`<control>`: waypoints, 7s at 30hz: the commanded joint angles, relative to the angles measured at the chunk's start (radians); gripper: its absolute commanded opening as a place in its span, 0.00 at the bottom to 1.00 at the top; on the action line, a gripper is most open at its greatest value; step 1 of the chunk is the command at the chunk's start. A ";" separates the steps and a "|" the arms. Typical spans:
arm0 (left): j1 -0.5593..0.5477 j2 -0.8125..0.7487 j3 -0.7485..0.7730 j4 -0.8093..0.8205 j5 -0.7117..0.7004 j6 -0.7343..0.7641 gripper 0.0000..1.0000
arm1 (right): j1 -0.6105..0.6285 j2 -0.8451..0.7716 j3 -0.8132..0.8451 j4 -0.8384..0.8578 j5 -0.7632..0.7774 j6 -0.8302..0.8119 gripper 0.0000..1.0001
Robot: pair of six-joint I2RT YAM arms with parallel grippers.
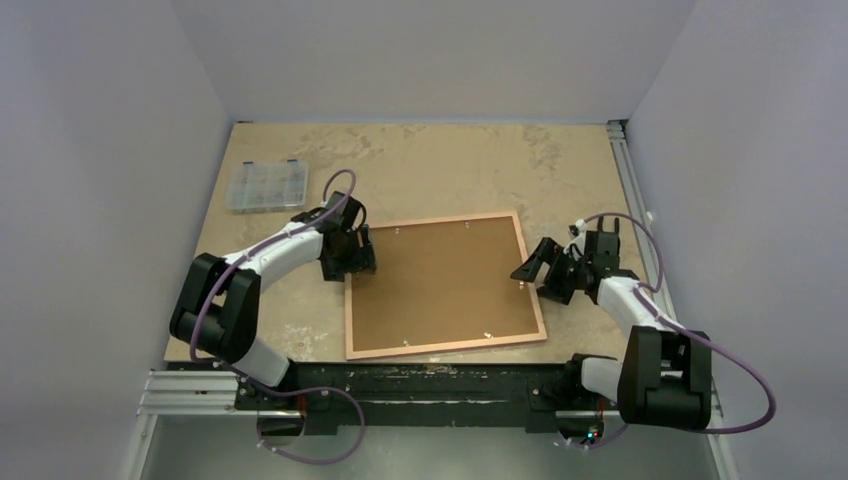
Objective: Put the photo into the frame
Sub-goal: Adjust the photo frame at the center of the board, then install the photo frame at the center of the board.
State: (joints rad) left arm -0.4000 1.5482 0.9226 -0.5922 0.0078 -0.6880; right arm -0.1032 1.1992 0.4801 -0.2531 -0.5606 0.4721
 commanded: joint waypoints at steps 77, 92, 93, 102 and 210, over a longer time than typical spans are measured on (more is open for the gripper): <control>0.081 -0.104 -0.024 -0.072 0.092 -0.025 0.74 | 0.322 0.016 0.100 -0.183 0.263 0.038 0.89; 0.079 -0.208 -0.148 -0.093 0.046 -0.032 0.74 | 0.330 0.122 0.266 -0.273 0.523 -0.074 0.86; 0.080 -0.206 -0.154 -0.087 0.047 -0.030 0.74 | 0.336 0.137 0.274 -0.275 0.528 -0.076 0.85; 0.079 -0.186 -0.166 -0.077 0.045 -0.017 0.74 | 0.393 0.205 0.306 -0.278 0.538 -0.069 0.68; -0.953 0.261 0.291 0.055 -0.365 0.332 0.00 | 0.163 0.146 0.078 -0.073 -0.053 -0.019 0.80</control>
State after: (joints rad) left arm -1.3552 1.8389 1.2129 -0.4988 -0.2790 -0.2890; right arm 0.0566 1.3293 0.5850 -0.3439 -0.5686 0.4641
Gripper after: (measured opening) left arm 0.186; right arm 0.795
